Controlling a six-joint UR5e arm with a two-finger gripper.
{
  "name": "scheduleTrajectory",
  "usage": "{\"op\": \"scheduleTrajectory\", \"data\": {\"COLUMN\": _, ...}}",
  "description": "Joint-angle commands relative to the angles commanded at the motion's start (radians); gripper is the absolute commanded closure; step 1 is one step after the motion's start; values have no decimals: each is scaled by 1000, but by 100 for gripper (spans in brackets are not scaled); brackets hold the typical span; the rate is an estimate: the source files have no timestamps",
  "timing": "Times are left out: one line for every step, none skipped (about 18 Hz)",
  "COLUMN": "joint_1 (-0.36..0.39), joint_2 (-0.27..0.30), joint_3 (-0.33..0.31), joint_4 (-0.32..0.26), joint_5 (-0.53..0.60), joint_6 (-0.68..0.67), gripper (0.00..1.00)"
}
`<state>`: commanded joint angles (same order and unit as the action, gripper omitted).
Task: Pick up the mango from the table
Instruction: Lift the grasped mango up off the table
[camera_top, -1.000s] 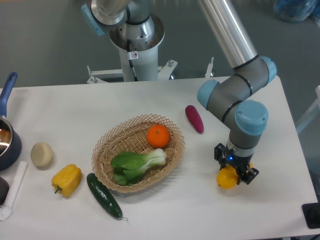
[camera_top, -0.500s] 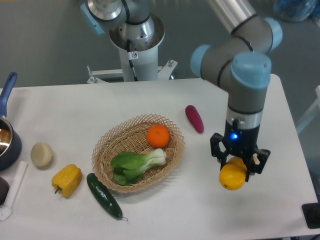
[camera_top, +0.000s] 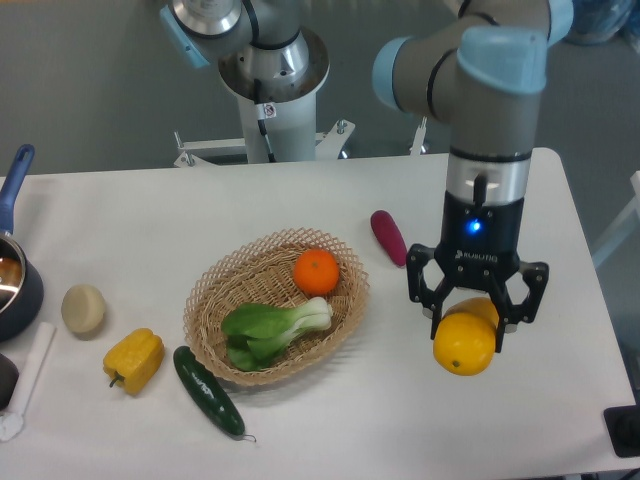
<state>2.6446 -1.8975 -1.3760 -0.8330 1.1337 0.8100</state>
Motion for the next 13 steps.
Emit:
{"op": "scheduleTrajectory", "data": {"joint_1": 3, "joint_2": 0, "joint_3": 0, "joint_4": 0, "joint_5": -3, "joint_6": -3, "gripper": 51}}
{"op": "scheduleTrajectory", "data": {"joint_1": 3, "joint_2": 0, "joint_3": -2, "joint_4": 0, "joint_5": -3, "joint_6": -3, "gripper": 51}}
{"op": "scheduleTrajectory", "data": {"joint_1": 5, "joint_2": 0, "joint_3": -3, "joint_4": 0, "joint_5": -3, "joint_6": -3, "gripper": 51}}
{"op": "scheduleTrajectory", "data": {"joint_1": 6, "joint_2": 0, "joint_3": -3, "joint_4": 0, "joint_5": -3, "joint_6": -5, "gripper": 51}}
{"op": "scheduleTrajectory", "data": {"joint_1": 6, "joint_2": 0, "joint_3": -3, "joint_4": 0, "joint_5": -2, "joint_6": -8, "gripper": 51}}
{"op": "scheduleTrajectory", "data": {"joint_1": 8, "joint_2": 2, "joint_3": -6, "joint_4": -2, "joint_5": -2, "joint_6": -12, "gripper": 51}}
{"op": "scheduleTrajectory", "data": {"joint_1": 11, "joint_2": 6, "joint_3": -14, "joint_4": -2, "joint_5": -2, "joint_6": -14, "gripper": 51}}
{"op": "scheduleTrajectory", "data": {"joint_1": 17, "joint_2": 12, "joint_3": -23, "joint_4": 0, "joint_5": -2, "joint_6": -11, "gripper": 51}}
{"op": "scheduleTrajectory", "data": {"joint_1": 20, "joint_2": 12, "joint_3": -26, "joint_4": 0, "joint_5": -2, "joint_6": -6, "gripper": 51}}
{"op": "scheduleTrajectory", "data": {"joint_1": 23, "joint_2": 12, "joint_3": -26, "joint_4": 0, "joint_5": -2, "joint_6": -6, "gripper": 51}}
{"op": "scheduleTrajectory", "data": {"joint_1": 28, "joint_2": 14, "joint_3": -26, "joint_4": 0, "joint_5": -3, "joint_6": -5, "gripper": 51}}
{"op": "scheduleTrajectory", "data": {"joint_1": 29, "joint_2": 14, "joint_3": -26, "joint_4": 0, "joint_5": -2, "joint_6": -5, "gripper": 51}}
{"op": "scheduleTrajectory", "data": {"joint_1": 29, "joint_2": 14, "joint_3": -26, "joint_4": 0, "joint_5": -2, "joint_6": -5, "gripper": 51}}
